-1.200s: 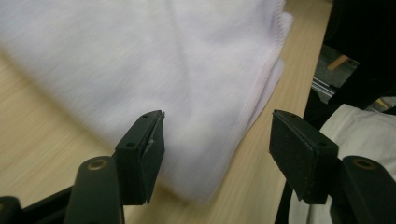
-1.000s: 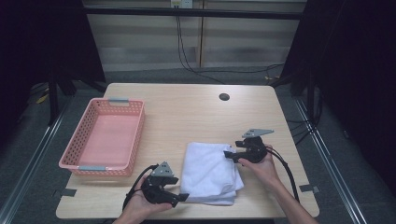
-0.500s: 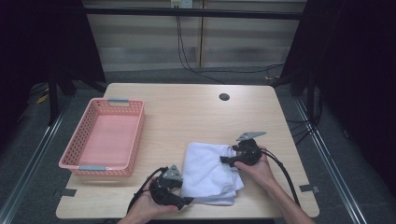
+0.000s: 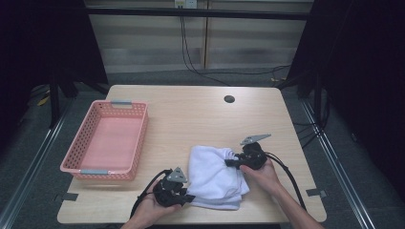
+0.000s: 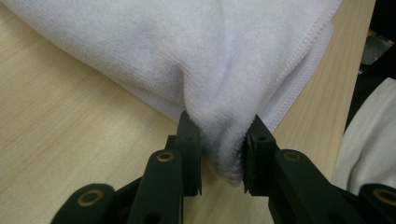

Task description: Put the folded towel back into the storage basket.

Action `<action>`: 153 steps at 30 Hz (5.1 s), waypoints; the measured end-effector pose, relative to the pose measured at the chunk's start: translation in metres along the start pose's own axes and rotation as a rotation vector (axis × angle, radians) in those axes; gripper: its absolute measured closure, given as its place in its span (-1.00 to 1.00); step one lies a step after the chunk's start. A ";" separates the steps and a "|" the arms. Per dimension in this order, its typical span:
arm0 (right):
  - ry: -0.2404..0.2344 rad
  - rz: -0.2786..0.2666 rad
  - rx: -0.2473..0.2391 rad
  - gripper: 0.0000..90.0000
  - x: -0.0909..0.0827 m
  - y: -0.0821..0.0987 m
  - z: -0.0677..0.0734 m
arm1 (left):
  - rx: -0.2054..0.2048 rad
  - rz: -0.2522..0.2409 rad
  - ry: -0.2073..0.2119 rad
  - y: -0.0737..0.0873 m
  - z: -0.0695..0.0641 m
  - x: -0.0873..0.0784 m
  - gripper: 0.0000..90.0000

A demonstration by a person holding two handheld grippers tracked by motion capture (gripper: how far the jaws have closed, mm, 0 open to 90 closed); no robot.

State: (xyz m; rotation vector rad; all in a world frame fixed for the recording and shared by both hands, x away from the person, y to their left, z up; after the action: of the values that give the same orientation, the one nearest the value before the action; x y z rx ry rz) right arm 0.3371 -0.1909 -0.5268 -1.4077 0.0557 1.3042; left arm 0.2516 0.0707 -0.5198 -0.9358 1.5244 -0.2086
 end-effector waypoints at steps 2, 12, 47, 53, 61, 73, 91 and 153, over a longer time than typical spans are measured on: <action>-0.011 0.000 0.011 0.44 0.000 -0.001 -0.001 | -0.026 -0.026 0.016 -0.001 0.001 0.000 0.62; -0.019 -0.010 0.013 0.48 -0.002 -0.006 -0.003 | -0.038 -0.067 0.052 -0.006 0.000 -0.005 0.70; -0.096 -0.159 -0.009 0.56 -0.047 -0.079 -0.007 | -0.035 -0.208 0.043 -0.058 0.012 -0.059 0.75; -0.102 -0.181 -0.010 0.57 -0.047 -0.097 -0.006 | -0.023 -0.222 0.019 -0.065 0.017 -0.073 0.75; -0.128 -0.207 -0.040 0.57 -0.046 -0.120 0.001 | -0.035 -0.247 -0.003 -0.064 0.029 -0.096 0.75; -0.172 -0.213 -0.055 0.57 -0.026 -0.155 0.018 | -0.081 -0.319 -0.032 -0.050 0.048 -0.128 0.75; -0.240 -0.202 -0.102 0.57 0.021 -0.219 0.060 | -0.154 -0.407 -0.104 -0.017 0.081 -0.190 0.75; -0.147 -0.105 -0.056 -0.02 0.201 -0.260 0.145 | -0.505 -0.326 -0.396 0.119 0.166 -0.253 0.05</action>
State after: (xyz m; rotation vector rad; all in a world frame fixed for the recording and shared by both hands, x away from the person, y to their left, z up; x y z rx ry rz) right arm 0.4937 0.1235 -0.4544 -1.3399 -0.1532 1.3260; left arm 0.3231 0.3775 -0.4400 -1.5283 1.0641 0.1366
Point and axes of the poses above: each handheld gripper's, and its own axes: x roughly forward along the jaws, y roughly out of its underside, z roughly to its left, the point moved 4 cm from there along x, roughly forward along the jaws, and after that the axes turned 2 degrees about x, right-handed, at the moved point
